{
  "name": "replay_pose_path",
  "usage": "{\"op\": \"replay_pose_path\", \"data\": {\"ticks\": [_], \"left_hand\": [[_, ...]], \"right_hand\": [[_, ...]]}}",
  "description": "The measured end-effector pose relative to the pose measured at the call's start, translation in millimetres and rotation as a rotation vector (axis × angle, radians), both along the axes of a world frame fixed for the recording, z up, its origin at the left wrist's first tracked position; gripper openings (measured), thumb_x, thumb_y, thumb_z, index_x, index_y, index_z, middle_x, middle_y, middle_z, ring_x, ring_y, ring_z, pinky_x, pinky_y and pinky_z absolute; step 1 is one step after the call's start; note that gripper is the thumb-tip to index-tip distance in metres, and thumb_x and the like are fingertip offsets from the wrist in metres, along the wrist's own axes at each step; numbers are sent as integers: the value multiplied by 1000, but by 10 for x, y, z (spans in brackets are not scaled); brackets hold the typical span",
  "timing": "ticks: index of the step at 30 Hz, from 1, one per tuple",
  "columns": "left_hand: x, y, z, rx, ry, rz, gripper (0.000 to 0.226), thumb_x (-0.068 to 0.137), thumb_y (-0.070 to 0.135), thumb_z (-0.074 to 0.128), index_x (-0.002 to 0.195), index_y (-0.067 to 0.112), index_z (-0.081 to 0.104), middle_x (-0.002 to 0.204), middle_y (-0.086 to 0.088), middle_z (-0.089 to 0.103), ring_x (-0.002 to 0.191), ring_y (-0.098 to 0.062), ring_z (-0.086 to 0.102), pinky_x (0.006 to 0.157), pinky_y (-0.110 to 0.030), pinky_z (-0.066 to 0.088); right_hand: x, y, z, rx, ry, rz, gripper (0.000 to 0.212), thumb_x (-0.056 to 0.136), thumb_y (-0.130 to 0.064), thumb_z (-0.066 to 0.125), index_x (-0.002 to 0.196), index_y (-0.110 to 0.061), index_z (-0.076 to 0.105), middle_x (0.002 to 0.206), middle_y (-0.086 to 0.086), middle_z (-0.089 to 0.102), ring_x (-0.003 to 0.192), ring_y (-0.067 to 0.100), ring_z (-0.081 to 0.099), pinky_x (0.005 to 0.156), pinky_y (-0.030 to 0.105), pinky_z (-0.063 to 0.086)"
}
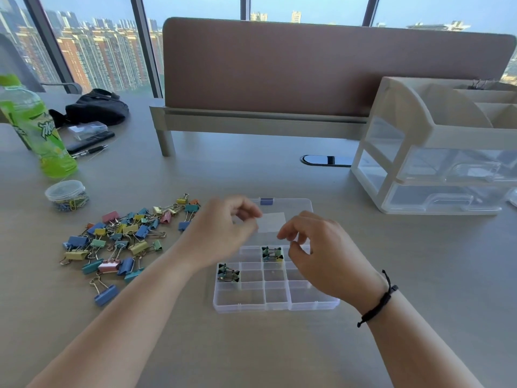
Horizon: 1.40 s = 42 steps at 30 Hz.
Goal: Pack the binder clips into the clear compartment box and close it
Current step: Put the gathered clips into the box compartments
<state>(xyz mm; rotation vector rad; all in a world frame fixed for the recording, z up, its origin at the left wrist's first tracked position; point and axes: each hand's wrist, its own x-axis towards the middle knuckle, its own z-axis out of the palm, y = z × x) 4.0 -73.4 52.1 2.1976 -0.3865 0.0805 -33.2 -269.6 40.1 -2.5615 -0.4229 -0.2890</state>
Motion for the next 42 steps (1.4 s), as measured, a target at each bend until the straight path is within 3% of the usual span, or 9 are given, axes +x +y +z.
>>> {"op": "replay_pose_path", "data": {"ticks": [2,6,11,16,21,30,34,39,42], "left_hand": [[16,13,54,-284,167,111,17,88,5,57,86,19,66,77,5,69,50,-11,49,47,-23,39],[7,90,84,-775,550,208,24,81,-9,39,81,11,53,73,-6,50,49,-12,35,40,-19,21],[1,320,51,-1157,821,141,24,79,-10,35,88,9,47,85,-13,48,67,-18,45,55,-22,35],[-9,508,-23,-1303,807,115,33,72,-19,49,91,7,51,94,-14,52,90,-23,59,70,-22,58],[-65,452,-70,-1162,782,83,34,85,-25,39,94,1,58,92,-21,63,91,-28,66,83,-28,60],[-178,155,-141,-811,567,29,18,97,-12,47,106,-4,60,92,-17,67,91,-28,71,85,-31,60],[-185,63,-235,-532,397,56,16,99,-2,50,108,5,61,101,-17,68,90,-24,74,83,-32,60],[-161,43,-264,-447,346,59,15,99,2,52,108,9,61,101,-13,71,88,-20,74,85,-36,60],[-168,48,-280,-415,331,51,14,99,3,54,107,11,61,101,-12,70,88,-19,73,82,-35,60]], "right_hand": [[4,15,-20,3,-5,2,25,87,-12,57,96,-34,66,88,-21,56,82,2,56,71,22,49],[6,68,-68,10,1,15,21,89,-15,57,97,-33,66,85,-21,57,81,3,57,72,26,52],[14,98,-99,40,9,9,23,90,-14,56,98,-33,65,83,-18,60,80,3,58,71,25,52],[29,67,-96,62,49,-14,27,87,-10,59,99,-33,65,84,-18,61,80,2,58,69,18,49],[28,72,-88,-22,84,9,18,87,-21,66,98,-36,68,88,-20,57,82,2,55,69,15,46],[76,24,-99,-27,114,2,7,88,-26,69,92,-29,73,81,-15,61,71,-3,53,65,8,41],[133,8,-32,-77,142,8,16,86,-32,71,101,-27,73,86,-14,63,76,1,57,67,12,44],[261,80,121,-247,199,82,20,86,-30,68,105,-29,72,100,-13,65,83,0,53,80,20,49],[317,141,180,-311,242,102,19,83,-25,66,101,-26,74,100,-10,67,86,4,62,83,29,56]]}}
